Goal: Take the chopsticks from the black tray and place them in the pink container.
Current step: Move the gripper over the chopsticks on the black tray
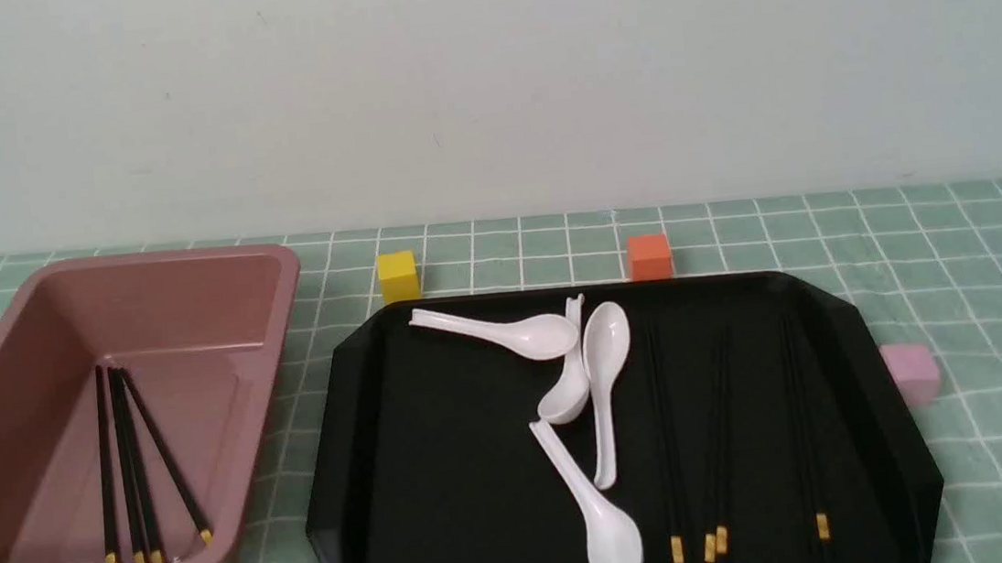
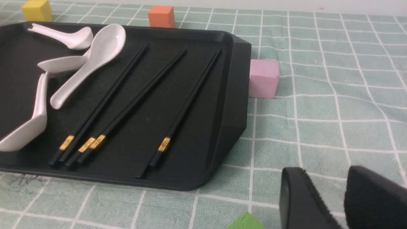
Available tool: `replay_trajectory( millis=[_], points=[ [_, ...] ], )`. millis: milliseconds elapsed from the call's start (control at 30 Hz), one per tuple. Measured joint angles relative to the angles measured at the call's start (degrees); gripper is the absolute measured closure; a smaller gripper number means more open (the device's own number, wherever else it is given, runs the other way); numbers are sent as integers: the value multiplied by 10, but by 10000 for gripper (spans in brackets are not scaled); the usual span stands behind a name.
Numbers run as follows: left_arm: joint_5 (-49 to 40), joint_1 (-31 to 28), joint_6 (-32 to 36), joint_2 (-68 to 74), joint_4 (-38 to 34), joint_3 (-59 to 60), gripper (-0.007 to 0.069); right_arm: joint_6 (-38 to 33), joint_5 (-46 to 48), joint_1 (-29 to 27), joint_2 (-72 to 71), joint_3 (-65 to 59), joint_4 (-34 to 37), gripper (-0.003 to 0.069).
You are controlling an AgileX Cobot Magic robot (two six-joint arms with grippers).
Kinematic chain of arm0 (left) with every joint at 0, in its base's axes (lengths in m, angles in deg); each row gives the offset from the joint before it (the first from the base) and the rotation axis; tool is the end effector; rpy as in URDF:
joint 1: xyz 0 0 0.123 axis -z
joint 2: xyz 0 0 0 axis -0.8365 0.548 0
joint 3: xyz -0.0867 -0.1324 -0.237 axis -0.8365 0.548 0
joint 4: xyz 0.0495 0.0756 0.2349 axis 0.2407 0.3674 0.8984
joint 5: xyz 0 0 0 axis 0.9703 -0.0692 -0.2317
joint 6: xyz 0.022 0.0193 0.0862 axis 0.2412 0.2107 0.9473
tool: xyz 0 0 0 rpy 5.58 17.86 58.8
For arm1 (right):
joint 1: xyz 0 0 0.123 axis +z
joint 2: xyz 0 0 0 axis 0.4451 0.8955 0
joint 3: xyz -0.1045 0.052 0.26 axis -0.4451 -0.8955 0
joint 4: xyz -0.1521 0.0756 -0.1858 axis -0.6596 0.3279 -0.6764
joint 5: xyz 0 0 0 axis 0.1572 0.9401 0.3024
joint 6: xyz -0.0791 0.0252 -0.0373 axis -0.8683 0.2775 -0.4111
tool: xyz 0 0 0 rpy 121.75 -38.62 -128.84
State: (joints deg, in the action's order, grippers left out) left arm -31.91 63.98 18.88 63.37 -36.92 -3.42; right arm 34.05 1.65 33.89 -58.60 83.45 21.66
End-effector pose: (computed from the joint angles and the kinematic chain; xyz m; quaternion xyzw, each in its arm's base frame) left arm 0.0513 -0.0097 0.1688 -0.0478 0.8097 -0.1280 0.5707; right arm 0.0523 0.0054 0.1746 -0.0177 0.8019 0.0543 0.5947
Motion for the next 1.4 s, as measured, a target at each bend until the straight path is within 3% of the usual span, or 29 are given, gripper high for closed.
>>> replay_trajectory(
  millis=[1400],
  points=[
    [0, 0, 0, 0, 0, 0, 480, 0, 0, 0, 0, 0, -1, 419]
  ],
)
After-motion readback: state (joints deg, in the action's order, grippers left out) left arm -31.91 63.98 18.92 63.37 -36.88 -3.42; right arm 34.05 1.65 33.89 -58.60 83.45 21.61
